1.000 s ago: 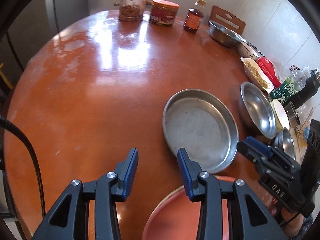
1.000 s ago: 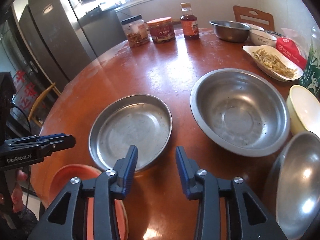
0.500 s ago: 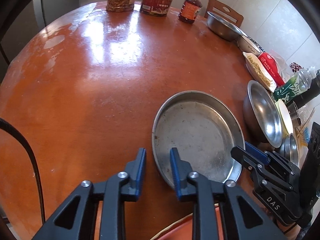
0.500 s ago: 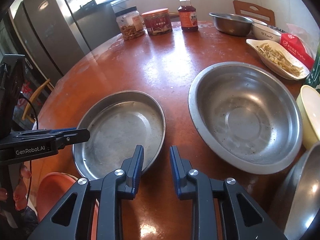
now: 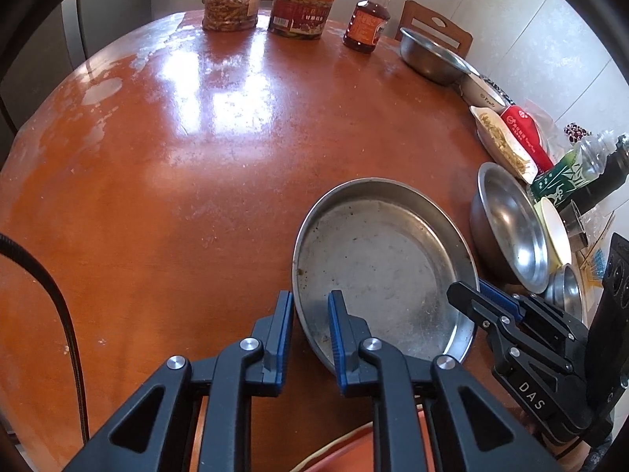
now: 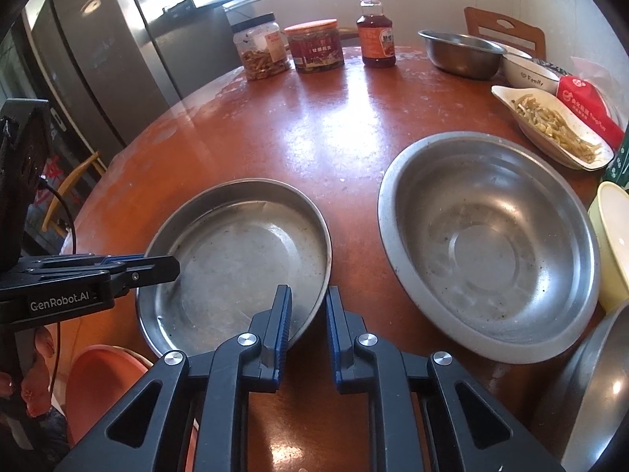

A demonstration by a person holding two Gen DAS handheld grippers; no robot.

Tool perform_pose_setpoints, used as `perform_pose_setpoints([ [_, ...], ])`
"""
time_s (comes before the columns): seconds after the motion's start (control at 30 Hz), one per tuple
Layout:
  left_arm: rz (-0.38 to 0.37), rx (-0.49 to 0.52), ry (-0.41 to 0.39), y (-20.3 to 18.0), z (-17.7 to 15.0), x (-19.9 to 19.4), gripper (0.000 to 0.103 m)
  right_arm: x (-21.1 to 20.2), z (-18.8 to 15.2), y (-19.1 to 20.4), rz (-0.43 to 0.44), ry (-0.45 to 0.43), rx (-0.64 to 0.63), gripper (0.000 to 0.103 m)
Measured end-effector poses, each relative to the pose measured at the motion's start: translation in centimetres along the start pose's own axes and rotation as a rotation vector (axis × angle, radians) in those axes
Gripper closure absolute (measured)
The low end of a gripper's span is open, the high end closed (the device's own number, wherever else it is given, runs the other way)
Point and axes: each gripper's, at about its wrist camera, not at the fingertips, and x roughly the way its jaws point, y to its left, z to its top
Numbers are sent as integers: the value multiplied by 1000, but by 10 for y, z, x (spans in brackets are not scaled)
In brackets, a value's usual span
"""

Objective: Organize plates and bowls

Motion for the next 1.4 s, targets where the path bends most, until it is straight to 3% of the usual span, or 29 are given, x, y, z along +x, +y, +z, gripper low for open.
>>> perform_pose_setpoints([
  [0.53,7,-18,-88,5,-8,-54,84,-42,4,27,49,-71,-55,86],
  [0.97,14,-17,-126,-3,-67,-99,85,-74,-30,47,80,-62,-124,85],
  [1.4,19,-27,-75,-8,-129,-97,84,-90,-76,57,86,-22,-172,84],
])
